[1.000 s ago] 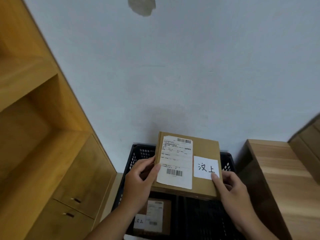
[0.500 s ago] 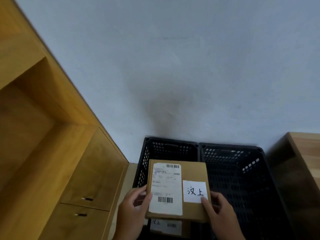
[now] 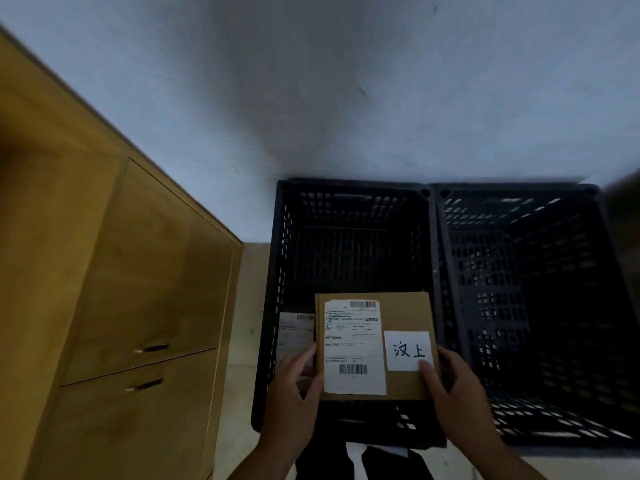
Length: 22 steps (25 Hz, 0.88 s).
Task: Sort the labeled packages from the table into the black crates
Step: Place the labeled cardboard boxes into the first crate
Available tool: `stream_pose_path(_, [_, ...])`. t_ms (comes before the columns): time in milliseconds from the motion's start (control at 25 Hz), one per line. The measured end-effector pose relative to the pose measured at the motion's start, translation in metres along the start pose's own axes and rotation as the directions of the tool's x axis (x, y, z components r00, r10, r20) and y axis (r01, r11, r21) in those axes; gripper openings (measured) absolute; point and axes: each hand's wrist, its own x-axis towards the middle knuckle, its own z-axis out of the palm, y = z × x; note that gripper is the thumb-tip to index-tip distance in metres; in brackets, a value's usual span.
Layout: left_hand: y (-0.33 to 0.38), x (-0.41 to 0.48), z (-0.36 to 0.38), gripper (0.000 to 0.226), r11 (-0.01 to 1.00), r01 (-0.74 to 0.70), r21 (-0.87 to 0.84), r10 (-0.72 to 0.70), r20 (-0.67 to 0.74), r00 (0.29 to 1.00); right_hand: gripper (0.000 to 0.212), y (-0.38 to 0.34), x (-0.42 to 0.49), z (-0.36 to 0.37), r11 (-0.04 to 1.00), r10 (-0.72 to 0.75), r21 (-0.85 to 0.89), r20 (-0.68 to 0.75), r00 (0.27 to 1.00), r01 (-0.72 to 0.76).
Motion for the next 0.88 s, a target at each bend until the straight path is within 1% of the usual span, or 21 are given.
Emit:
stream_pose_path(80, [-0.007,0.01,0.001,0.046,1.0,-0.008,0.022,0.007,0.042,0.999,0.051,-0.001,0.002,0.01,0.998,0.042,-0.056,-0.02,0.999,-0.043])
stream_pose_path(160, [-0.014,0.018,0.002,0.043,0.999,0.014,0.036,-0.016,0.048,0.999,0.057,-0.002,0.002,0.021,0.991,0.081,-0.108,-0.017,0.997,-0.082])
stream_pose_path(320, [-0.029,0.024,0.008,0.035,0.998,0.05,0.04,-0.053,0.068,0.996,0.065,0.005,0.002,0.043,0.982,0.117,-0.146,-0.015,0.993,-0.118])
stream_pose_path(440, [-0.034,0.021,0.013,0.036,0.997,0.043,0.064,-0.048,0.084,0.995,0.062,0.007,0.002,0.05,0.971,0.124,-0.202,-0.036,0.992,-0.129])
stream_pose_path(560, [-0.032,0.019,0.016,0.036,0.994,0.069,0.084,-0.076,0.093,0.993,0.056,0.006,0.001,0.05,0.959,0.125,-0.254,-0.03,0.992,-0.129])
stream_pose_path(640, [-0.028,0.015,0.016,0.037,0.989,0.073,0.131,-0.089,0.115,0.989,0.06,0.006,-0.003,0.046,0.947,0.167,-0.281,0.007,0.986,-0.158])
stream_pose_path(720, [-0.017,0.013,0.013,0.035,0.974,0.089,0.21,-0.113,0.104,0.988,0.055,0.0,-0.006,0.039,0.942,0.206,-0.284,0.067,0.976,-0.179])
stream_pose_path(760, [-0.009,0.013,0.012,0.033,0.963,0.105,0.247,-0.129,0.083,0.988,0.05,-0.006,-0.009,0.032,0.938,0.199,-0.304,0.086,0.976,-0.164])
stream_pose_path(800, [0.005,0.011,0.012,0.032,0.956,0.102,0.275,-0.124,0.065,0.99,0.049,-0.014,-0.014,0.021,0.935,0.165,-0.329,0.082,0.983,-0.129])
stream_pose_path(840, [0.022,0.007,0.014,0.033,0.949,0.069,0.306,-0.089,0.052,0.995,0.059,-0.021,-0.02,0.009,0.928,0.115,-0.363,0.067,0.991,-0.083])
stream_pose_path(880, [0.041,0.002,0.015,0.036,0.938,-0.005,0.347,-0.013,0.05,0.999,0.073,-0.03,-0.028,-0.006,0.913,0.038,-0.408,0.036,0.999,-0.02])
